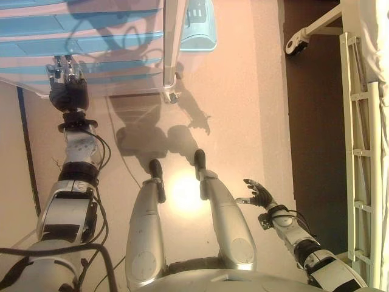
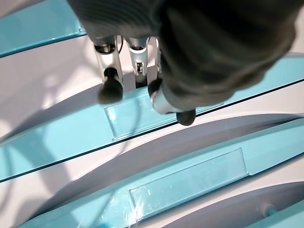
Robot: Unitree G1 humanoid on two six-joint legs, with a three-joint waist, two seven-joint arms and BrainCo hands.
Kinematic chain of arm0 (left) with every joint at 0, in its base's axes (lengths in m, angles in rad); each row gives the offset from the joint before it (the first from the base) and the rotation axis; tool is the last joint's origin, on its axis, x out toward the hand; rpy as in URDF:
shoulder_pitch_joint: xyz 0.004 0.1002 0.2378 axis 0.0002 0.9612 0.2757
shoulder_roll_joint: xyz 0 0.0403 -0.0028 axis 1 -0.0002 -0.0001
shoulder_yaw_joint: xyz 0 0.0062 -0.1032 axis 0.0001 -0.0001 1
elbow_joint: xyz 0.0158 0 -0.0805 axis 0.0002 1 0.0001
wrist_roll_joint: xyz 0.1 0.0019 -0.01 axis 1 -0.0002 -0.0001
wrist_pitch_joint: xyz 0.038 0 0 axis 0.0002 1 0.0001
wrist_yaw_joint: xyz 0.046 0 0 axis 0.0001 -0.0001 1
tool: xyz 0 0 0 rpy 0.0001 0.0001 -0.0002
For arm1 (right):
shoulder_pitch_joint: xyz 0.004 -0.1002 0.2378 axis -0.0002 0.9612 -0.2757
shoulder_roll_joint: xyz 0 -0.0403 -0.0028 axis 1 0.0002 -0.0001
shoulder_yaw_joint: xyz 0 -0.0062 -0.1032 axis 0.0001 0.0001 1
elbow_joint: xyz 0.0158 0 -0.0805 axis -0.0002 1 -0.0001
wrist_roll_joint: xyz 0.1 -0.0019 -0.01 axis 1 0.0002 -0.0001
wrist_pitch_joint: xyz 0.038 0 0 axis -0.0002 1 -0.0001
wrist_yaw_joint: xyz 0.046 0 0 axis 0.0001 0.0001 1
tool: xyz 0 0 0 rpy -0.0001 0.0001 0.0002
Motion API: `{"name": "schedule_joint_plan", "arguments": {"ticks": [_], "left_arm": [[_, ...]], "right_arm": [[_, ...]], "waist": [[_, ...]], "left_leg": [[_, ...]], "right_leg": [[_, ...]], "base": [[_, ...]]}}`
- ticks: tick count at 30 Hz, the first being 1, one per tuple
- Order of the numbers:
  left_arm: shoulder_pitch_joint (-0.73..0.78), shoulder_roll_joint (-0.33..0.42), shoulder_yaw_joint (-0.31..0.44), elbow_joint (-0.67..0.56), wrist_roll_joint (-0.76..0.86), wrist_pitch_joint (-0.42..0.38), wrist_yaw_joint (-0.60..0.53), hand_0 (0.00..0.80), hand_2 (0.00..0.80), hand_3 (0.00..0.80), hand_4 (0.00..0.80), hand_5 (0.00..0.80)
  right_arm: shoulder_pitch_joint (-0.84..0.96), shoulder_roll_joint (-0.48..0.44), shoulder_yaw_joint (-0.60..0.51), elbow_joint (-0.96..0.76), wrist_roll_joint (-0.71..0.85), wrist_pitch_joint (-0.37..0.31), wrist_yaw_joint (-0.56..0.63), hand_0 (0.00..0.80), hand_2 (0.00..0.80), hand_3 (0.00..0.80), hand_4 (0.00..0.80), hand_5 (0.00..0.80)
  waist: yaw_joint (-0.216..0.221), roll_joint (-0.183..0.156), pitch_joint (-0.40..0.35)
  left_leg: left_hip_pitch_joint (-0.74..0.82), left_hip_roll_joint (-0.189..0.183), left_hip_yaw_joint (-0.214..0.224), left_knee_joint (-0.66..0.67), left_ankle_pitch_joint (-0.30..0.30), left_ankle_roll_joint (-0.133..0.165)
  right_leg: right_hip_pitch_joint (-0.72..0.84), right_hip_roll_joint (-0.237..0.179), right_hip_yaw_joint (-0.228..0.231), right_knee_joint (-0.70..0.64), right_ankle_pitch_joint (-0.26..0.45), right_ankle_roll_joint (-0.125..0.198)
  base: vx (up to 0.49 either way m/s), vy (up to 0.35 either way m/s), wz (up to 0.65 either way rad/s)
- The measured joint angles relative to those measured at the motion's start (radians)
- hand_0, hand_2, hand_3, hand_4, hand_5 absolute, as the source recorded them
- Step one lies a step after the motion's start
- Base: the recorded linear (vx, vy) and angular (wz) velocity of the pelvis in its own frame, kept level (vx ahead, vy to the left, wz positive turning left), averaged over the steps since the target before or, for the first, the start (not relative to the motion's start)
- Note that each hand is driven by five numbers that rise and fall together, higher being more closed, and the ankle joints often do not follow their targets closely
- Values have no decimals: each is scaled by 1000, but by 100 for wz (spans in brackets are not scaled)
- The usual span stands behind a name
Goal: Open the drawer and pick up the medicine
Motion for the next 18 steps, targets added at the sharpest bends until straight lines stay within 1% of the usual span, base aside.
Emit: {"name": "schedule_joint_plan", "arguments": {"ticks": [6, 8, 11, 14, 15, 16, 17, 18], "left_arm": [[0, 0, -4, 0, 15, 3, 3, 800, 800, 800, 800, 800], [1, 0, -17, 0, 19, 20, 11, 800, 800, 800, 800, 800], [14, -10, -46, -1, 23, 41, 17, 800, 800, 800, 800, 800], [89, -59, -47, -47, 41, 75, 17, 800, 800, 800, 800, 800], [125, -80, -43, -69, 50, 89, 17, 800, 800, 800, 800, 800], [177, -104, -42, -107, 69, 103, 17, 800, 800, 800, 800, 800], [235, -129, -42, -133, 87, 116, 16, 800, 800, 800, 800, 800], [297, -150, -30, -166, 111, 130, 7, 800, 800, 800, 800, 800]], "right_arm": [[0, 0, 6, -2, -2, 0, -1, 0, 0, 0, 0, 0], [0, 0, 12, -8, -4, 2, -3, 0, 0, 0, 0, 0], [0, 1, 31, -27, -21, 6, -3, 0, 0, 0, 0, 0], [-1, 17, 69, -43, -61, 13, -12, 0, 0, 0, 0, 0], [0, 26, 78, -51, -72, 20, -15, 0, 0, 0, 0, 0], [3, 30, 82, -61, -86, 35, -20, 0, 0, 0, 0, 0], [0, 32, 80, -68, -92, 48, -25, 0, 0, 0, 0, 0], [-5, 32, 73, -78, -99, 56, -31, 0, 0, 0, 0, 0]], "waist": [[3, 0, 0], [14, -1, 0], [19, -1, 0], [48, -1, 0], [59, 0, 0], [75, 0, 0], [94, 0, 0], [115, 2, 1]], "left_leg": [[8, -1, -11, -13, 4, -3], [26, -4, -17, -33, 12, -8], [67, -16, -51, -97, 45, -20], [147, -24, -98, -198, 95, -44], [177, -28, -120, -237, 114, -54], [217, -33, -140, -285, 134, -63], [254, -35, -154, -327, 159, -75], [283, -34, -167, -361, 172, -83]], "right_leg": [[16, 0, -9, -16, 2, -3], [32, -1, -17, -27, 3, -4], [67, -13, -63, -38, 2, -4], [133, -17, -111, -70, -3, -12], [158, -18, -129, -75, -10, -23], [190, -24, -150, -86, -24, -42], [222, -29, -171, -98, -37, -55], [246, -27, -185, -101, -54, -70]], "base": [[-55, -33, 4], [-69, -110, 12], [-14, -193, 35], [17, -159, 47], [12, -109, 63], [29, -91, 64], [5, -100, 58], [18, -113, 48]]}}
